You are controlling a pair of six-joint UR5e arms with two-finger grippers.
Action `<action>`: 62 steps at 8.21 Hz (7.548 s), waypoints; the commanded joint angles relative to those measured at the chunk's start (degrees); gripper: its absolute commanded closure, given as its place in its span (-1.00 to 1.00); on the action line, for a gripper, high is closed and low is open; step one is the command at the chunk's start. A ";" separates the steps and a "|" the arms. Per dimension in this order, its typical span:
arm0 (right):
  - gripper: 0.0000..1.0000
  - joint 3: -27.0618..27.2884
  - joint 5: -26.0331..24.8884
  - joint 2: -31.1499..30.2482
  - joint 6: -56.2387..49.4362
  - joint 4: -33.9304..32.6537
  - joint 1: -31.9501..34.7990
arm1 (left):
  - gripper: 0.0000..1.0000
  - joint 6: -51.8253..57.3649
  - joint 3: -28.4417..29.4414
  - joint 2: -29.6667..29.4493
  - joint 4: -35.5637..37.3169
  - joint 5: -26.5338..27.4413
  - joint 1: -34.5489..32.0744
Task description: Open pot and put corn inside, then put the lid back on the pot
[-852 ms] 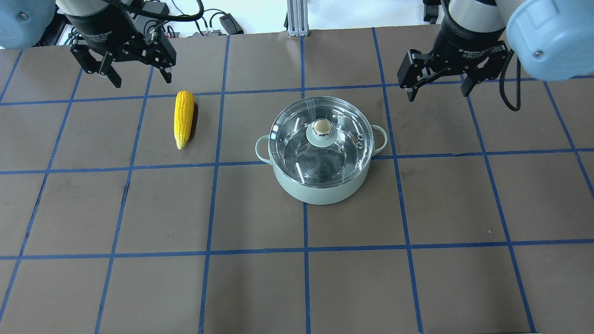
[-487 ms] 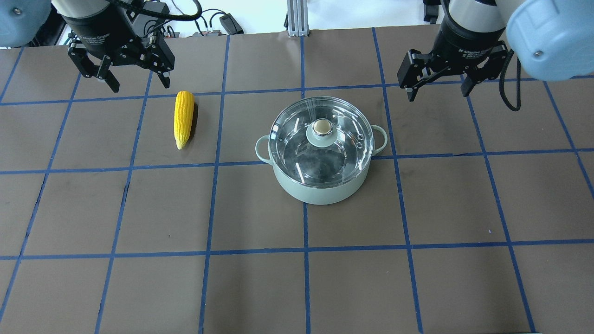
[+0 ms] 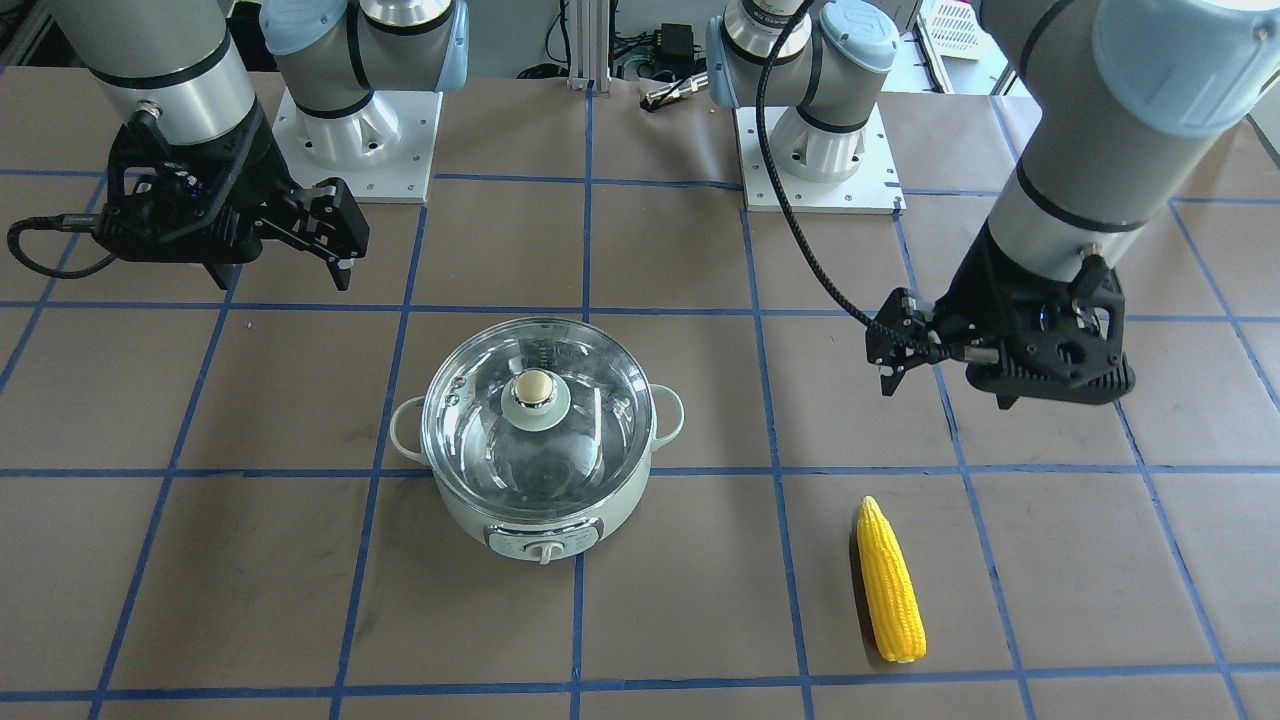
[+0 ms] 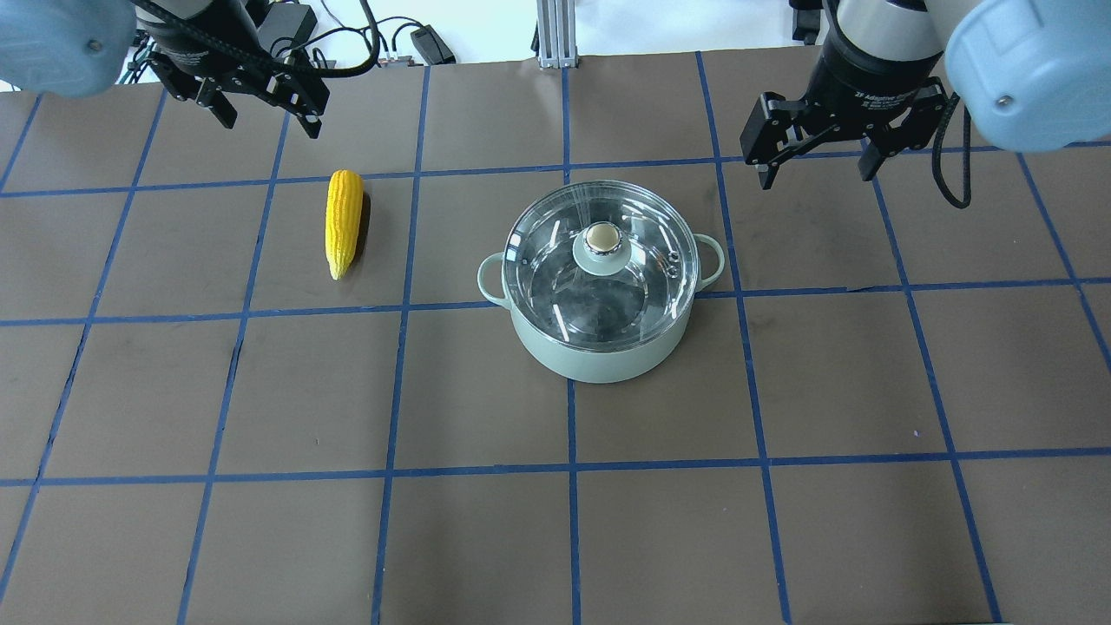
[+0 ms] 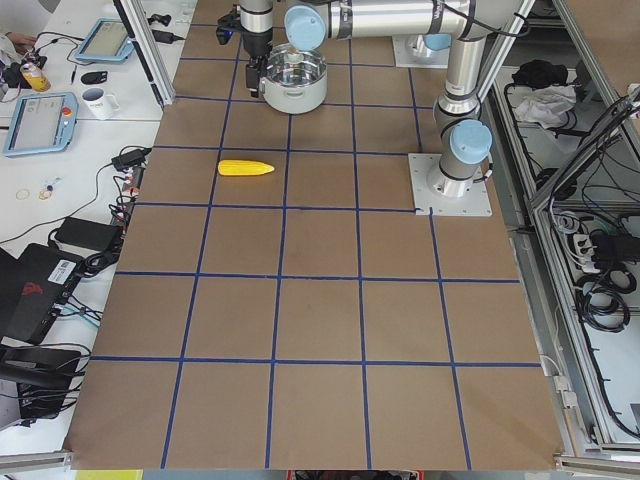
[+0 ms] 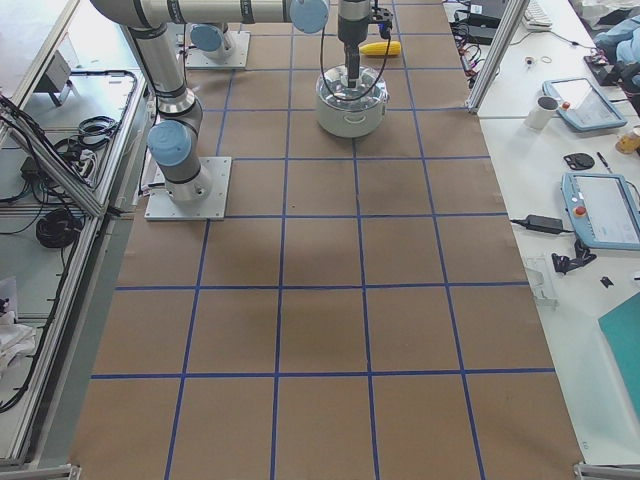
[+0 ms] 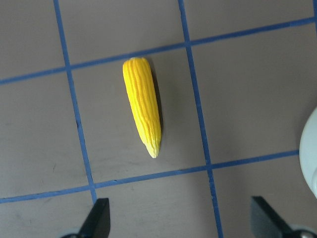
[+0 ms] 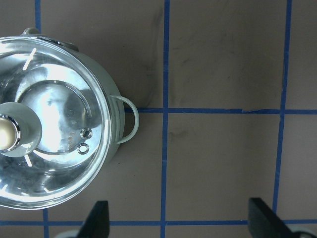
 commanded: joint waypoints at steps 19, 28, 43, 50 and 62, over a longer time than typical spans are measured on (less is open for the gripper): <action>0.06 -2.00 2.47 18.16 22.69 -13.85 17.71 | 1.00 -0.18 -1.73 -24.81 23.20 -2.76 4.37; 0.25 -3.23 6.69 5.79 2.83 -1.85 -0.07 | 1.00 -17.72 -1.46 -8.45 13.09 -0.64 -9.04; 0.34 -2.36 4.23 4.54 -8.60 1.09 -6.72 | -1.00 -28.92 -5.24 -15.13 16.08 -5.92 -27.45; 0.34 -2.88 4.23 5.15 -4.15 0.21 -1.13 | -1.00 -23.39 -3.84 -11.87 14.32 -5.92 -21.41; 0.45 -4.21 4.14 17.81 16.10 -11.31 16.75 | -1.00 -13.62 -4.28 2.55 -4.31 2.78 -4.51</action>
